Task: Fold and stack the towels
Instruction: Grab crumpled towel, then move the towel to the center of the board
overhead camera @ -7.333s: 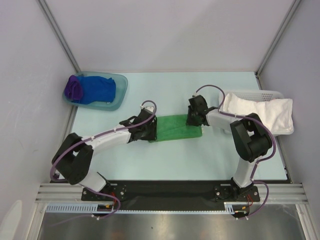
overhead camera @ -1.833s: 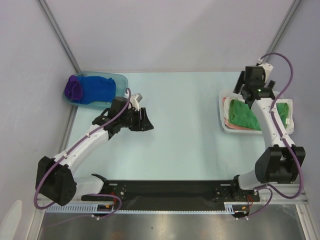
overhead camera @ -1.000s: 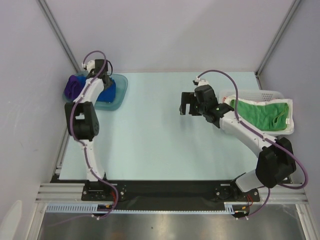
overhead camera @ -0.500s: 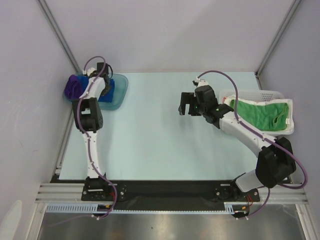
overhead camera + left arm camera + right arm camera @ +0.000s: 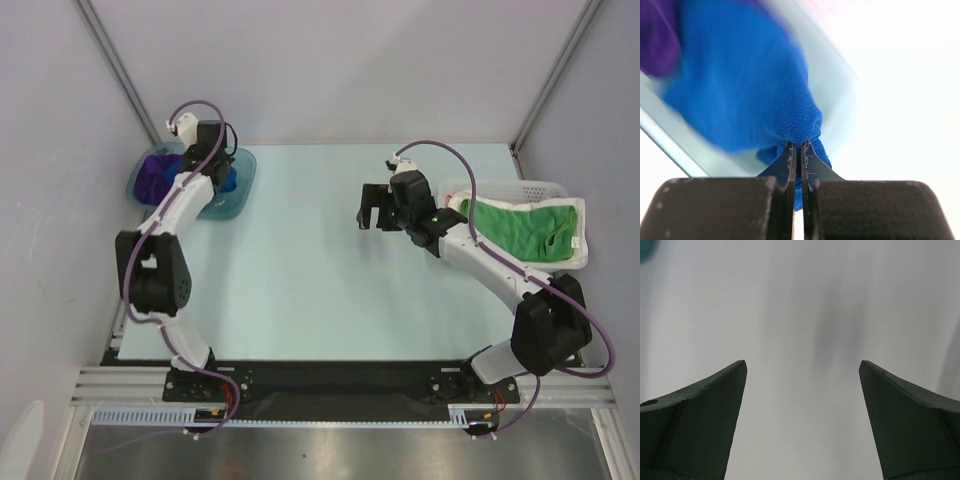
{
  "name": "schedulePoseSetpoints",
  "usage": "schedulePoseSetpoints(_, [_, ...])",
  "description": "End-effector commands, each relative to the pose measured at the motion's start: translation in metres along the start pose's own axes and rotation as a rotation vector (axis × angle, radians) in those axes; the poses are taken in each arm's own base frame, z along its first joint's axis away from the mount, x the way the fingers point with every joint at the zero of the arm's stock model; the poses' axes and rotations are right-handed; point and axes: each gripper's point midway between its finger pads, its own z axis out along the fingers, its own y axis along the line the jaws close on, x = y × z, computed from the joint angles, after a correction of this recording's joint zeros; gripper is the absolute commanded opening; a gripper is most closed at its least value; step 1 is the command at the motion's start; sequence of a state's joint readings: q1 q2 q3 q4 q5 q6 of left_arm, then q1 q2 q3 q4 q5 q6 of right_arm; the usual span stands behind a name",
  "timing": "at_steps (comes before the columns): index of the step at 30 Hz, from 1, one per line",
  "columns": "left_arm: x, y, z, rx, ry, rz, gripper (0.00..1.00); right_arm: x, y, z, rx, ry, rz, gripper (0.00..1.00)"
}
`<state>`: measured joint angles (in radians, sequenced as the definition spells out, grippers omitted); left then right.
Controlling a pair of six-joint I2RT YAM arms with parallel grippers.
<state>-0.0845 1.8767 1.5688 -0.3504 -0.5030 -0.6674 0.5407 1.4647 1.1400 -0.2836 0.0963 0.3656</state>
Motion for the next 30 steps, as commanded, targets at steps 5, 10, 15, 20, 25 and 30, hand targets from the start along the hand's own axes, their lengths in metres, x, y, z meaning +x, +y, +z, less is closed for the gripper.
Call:
schedulePoseSetpoints(5, [-0.082,-0.036,-0.089,0.228,-0.304,-0.086,0.00,-0.005,0.001,0.006,-0.007,-0.022,0.002,1.00])
schedulePoseSetpoints(10, [-0.090,-0.058,-0.155,0.320,-0.386,-0.018,0.00,-0.008,-0.002,0.005,0.010,-0.036,0.006,1.00])
schedulePoseSetpoints(15, [-0.086,-0.080,-0.238,0.489,-0.429,0.016,0.00,-0.017,-0.006,-0.001,0.043,-0.073,0.025,1.00])
schedulePoseSetpoints(20, [-0.033,-0.092,-0.279,0.541,-0.320,0.141,0.00,-0.025,-0.013,-0.009,0.078,-0.113,0.050,1.00])
schedulePoseSetpoints(25, [0.082,-0.102,-0.288,0.574,-0.089,0.275,0.00,-0.027,-0.039,-0.025,0.185,-0.130,0.095,1.00])
schedulePoseSetpoints(30, [0.146,-0.100,-0.292,0.655,0.073,0.288,0.11,-0.016,-0.052,-0.033,0.200,-0.119,0.114,1.00])
